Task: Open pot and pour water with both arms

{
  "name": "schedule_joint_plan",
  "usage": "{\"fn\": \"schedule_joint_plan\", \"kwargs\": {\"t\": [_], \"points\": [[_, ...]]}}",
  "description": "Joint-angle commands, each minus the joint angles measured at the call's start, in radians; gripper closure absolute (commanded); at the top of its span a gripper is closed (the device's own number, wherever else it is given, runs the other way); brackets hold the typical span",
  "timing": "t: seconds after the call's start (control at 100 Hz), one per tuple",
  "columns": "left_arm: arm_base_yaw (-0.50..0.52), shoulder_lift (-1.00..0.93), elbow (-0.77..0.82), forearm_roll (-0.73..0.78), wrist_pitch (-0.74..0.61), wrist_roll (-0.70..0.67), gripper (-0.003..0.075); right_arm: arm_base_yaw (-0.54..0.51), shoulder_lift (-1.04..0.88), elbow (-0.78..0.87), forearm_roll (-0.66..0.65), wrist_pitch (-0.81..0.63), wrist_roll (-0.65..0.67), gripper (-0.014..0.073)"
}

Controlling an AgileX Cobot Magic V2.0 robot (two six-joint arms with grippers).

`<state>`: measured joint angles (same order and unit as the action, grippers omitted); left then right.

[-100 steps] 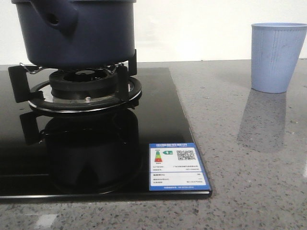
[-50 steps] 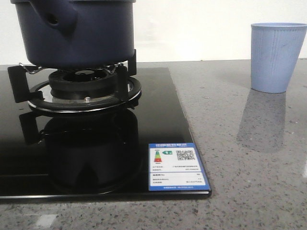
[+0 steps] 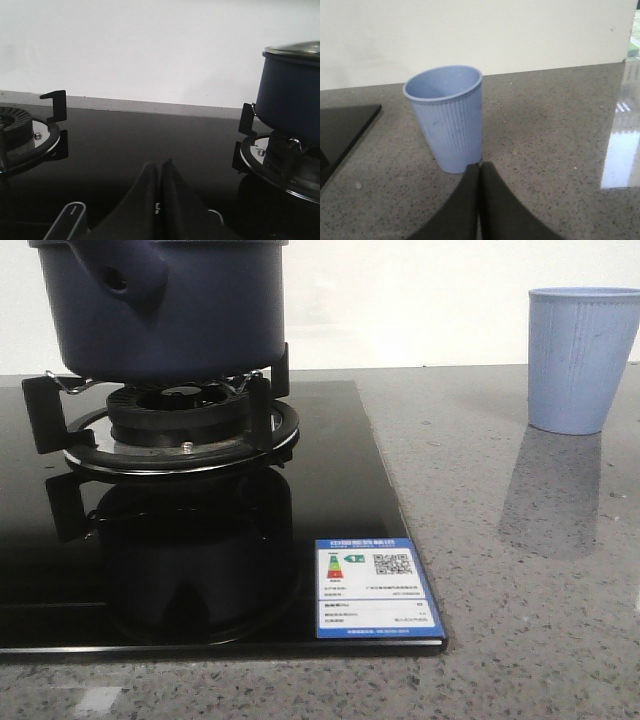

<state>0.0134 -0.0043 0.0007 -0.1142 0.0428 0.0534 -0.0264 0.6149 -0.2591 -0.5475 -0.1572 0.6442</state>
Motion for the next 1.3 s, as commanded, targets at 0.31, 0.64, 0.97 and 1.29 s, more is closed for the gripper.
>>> {"fn": "schedule_joint_plan", "kwargs": {"t": [0.31, 0.64, 0.97, 1.29], "points": [[0.002, -0.027, 0.034, -0.003, -0.068, -0.011, 0.0739, 0.035, -0.201, 0.029, 0.497, 0.049, -0.593, 0.0664], [0.002, -0.027, 0.034, -0.003, -0.068, -0.011, 0.0739, 0.035, -0.536, 0.299, 0.537, 0.054, -0.591, 0.0664], [0.002, -0.025, 0.034, -0.003, -0.068, -0.011, 0.0739, 0.007, -0.643, 0.297, 0.516, 0.248, -0.591, 0.0664], [0.002, -0.025, 0.034, -0.003, -0.068, -0.011, 0.0739, 0.007, -0.643, 0.297, 0.514, 0.248, -0.591, 0.0664]]}}
